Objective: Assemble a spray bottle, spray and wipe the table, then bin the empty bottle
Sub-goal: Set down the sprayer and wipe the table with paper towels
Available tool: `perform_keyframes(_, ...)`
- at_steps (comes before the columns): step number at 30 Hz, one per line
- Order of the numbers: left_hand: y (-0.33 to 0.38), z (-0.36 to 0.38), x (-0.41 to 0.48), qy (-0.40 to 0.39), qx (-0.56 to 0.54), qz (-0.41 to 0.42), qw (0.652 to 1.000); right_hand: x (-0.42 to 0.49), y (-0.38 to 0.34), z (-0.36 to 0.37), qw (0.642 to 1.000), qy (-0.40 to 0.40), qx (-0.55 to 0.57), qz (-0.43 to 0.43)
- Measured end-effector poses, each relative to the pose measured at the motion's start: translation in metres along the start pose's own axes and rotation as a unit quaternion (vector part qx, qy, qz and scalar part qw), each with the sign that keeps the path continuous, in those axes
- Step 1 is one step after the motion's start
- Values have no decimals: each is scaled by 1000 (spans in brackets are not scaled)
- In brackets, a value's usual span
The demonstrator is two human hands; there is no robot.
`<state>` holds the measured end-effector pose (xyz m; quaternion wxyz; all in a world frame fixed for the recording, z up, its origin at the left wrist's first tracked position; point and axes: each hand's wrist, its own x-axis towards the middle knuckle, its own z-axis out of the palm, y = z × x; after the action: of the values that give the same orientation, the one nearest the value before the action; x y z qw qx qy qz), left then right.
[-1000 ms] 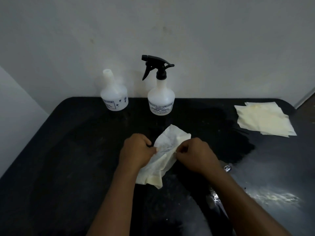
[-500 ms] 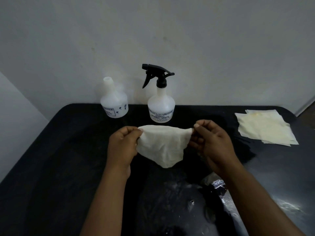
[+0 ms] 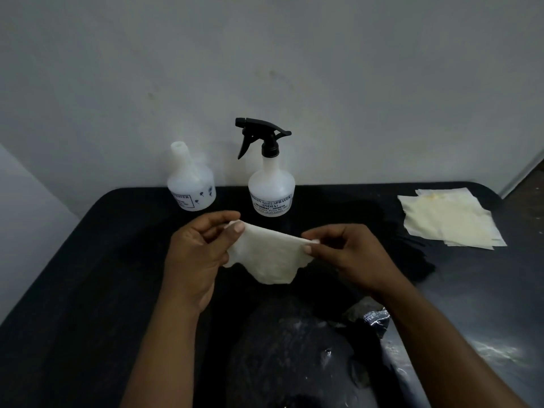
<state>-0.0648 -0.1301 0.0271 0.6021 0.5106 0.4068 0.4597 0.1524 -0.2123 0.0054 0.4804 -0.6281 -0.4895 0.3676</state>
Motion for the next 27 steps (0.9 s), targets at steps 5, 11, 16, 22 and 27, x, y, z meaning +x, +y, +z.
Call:
perform_keyframes(5, -3, -1, -2, -2, 248, 113, 962, 1, -3, -5, 998, 54, -13, -29)
perform_keyframes(11, 4, 0, -3, -8, 321, 240, 916, -2, -11, -14, 994, -22, 45, -93)
perform_keyframes(16, 8, 0, -5, -26, 184, 164, 969, -1, -17, -6, 987, -57, 96, -114)
perform_keyframes(22, -22, -9, 3, 87, 430, 139, 888, 0, 14, 13, 990, 49, -132, 4)
perform_keyframes(27, -39, 1, -9, 82, 487, 222, 841, -1, 19, 11, 975, 109, -193, -11)
